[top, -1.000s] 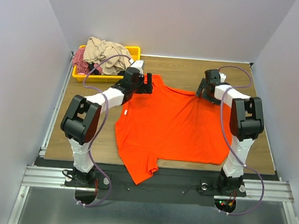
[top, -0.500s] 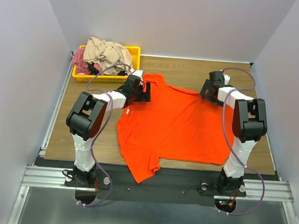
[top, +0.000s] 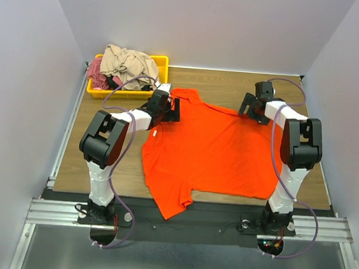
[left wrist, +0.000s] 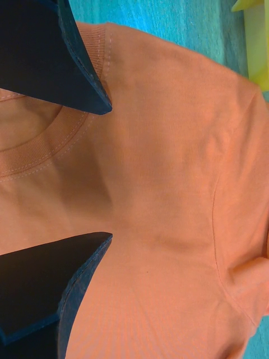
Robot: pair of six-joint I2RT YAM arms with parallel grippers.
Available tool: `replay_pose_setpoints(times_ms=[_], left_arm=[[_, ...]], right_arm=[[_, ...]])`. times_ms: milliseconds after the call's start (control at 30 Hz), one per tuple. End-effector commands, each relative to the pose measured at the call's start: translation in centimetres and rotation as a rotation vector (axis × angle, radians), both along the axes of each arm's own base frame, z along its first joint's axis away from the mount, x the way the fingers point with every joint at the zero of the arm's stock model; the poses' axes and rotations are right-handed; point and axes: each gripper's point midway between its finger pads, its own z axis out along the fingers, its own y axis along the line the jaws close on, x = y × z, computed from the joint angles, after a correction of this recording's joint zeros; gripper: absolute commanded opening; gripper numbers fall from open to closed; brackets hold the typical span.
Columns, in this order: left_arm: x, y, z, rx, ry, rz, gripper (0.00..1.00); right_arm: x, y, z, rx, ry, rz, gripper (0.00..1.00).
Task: Fold and stack the t-shirts
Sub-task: Flatten out the tshirt
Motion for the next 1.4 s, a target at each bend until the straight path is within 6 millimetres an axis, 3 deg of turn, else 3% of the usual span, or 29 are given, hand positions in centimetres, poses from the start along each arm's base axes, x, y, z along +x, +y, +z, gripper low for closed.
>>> replay_pose_setpoints(times_ms=[0, 233, 467, 600, 800, 1000, 1133, 1233, 1333, 1367], left_arm=[[0.7, -0.1, 2.2, -0.024, -0.063, 0.014, 0.99], [0.7, -0.1, 1.5, -0.016, -0.050, 0.017, 0.99], [0.6, 0.1, 1.2, -0.010, -0.047, 0.024, 0.99], [0.6, 0.3, 0.9, -0.002, -0.042, 0.030, 0.99], [0.6, 0.8, 0.7, 0.017, -0.040, 0.047, 0.99], [1.1, 0.7, 1.2, 0.020, -0.050, 0.052, 0.99], [1.9, 0.3, 2.2, 0.012, -0.066, 0.049, 0.99], [2.5, -0.2, 4.0, 0.000, -0.073, 0.053, 0.99], [2.1, -0.7, 7.3, -0.044, -0.125, 0.051, 0.99], [1.6, -0.7, 7.6, -0.049, -0.129, 0.050, 0.99]], right_arm=[[1.6, 0.1, 0.7, -0.012, -0.025, 0.024, 0.99], [3.0, 0.1, 0.9, -0.023, -0.043, 0.032, 0.99], [4.6, -0.4, -0.9, -0.056, -0.027, 0.025, 0.99], [5.9, -1.2, -1.5, -0.094, -0.032, -0.008, 0.99], [8.4, -3.6, -0.8, -0.201, -0.082, -0.118, 1.00], [8.7, -5.4, -0.3, -0.251, -0.093, -0.176, 1.00], [8.3, -5.7, 1.2, -0.239, -0.113, -0.178, 1.00], [7.8, -5.4, 4.3, -0.217, -0.161, -0.177, 1.00], [5.7, -5.1, 7.1, -0.179, -0.198, -0.192, 1.00], [3.9, -5.1, 8.2, -0.166, -0.207, -0.204, 1.00]])
